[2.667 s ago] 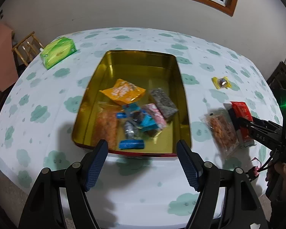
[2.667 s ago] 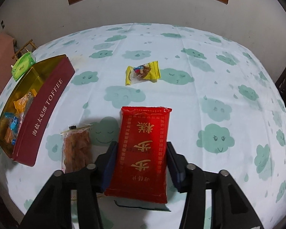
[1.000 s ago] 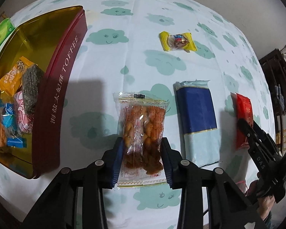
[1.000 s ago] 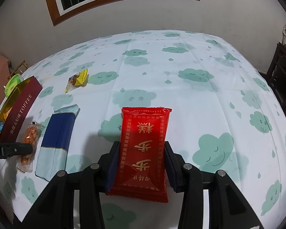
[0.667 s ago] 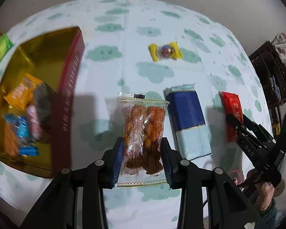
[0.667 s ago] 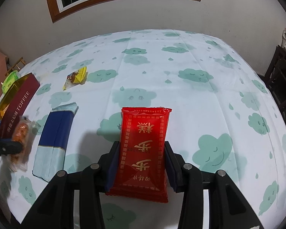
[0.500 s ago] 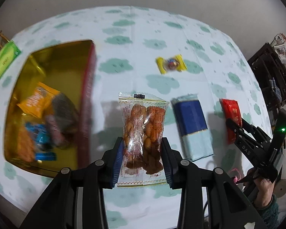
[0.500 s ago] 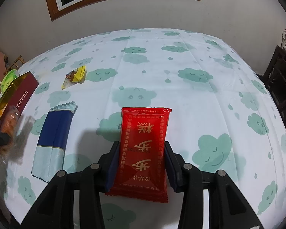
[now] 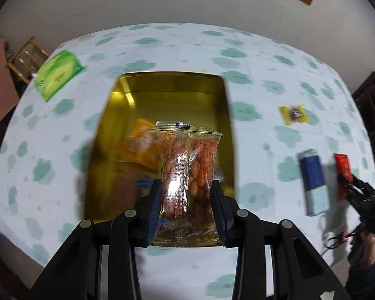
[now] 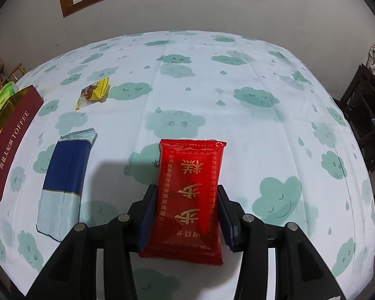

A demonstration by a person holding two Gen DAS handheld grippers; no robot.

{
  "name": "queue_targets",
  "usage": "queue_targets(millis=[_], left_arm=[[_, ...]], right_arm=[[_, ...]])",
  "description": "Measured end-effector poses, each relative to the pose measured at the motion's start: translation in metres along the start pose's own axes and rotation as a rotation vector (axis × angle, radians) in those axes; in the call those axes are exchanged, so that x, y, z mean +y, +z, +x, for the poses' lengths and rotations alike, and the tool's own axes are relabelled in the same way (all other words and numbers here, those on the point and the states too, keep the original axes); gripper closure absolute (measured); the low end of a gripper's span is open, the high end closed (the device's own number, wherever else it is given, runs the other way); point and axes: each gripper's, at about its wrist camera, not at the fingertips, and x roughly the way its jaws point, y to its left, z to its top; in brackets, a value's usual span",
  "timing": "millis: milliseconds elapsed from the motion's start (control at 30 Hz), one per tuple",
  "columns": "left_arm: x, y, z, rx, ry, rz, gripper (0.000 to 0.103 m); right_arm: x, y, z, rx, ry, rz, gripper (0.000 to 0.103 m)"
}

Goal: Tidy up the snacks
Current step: 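Carry the cracker bag into the red tin and open the left gripper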

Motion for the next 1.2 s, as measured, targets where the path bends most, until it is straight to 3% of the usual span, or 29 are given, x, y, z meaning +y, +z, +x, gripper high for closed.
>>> queue_targets(millis=[367, 933, 1067, 1200], left_arm=[[0.051, -0.003, 0.030, 0.057, 0.082, -0.038, 0.069], [0.062, -0.008, 0.045, 0.064, 0.086, -0.032, 0.064], [0.065, -0.009, 0.043, 0.056, 0.065, -0.049, 0.059], [0.065, -0.010, 0.036, 0.023, 0.057, -0.061, 0.044]], right_arm=[[0.002, 0.005, 0.002, 0.033, -0.019, 0.014, 0.055], [0.002, 0.008, 0.004, 0.049, -0.031, 0.016, 0.057], [0.002, 0.007, 0.003, 0.046, -0.035, 0.019, 0.058], [0.002, 0.006, 0.002, 0.038, -0.040, 0.027, 0.058]])
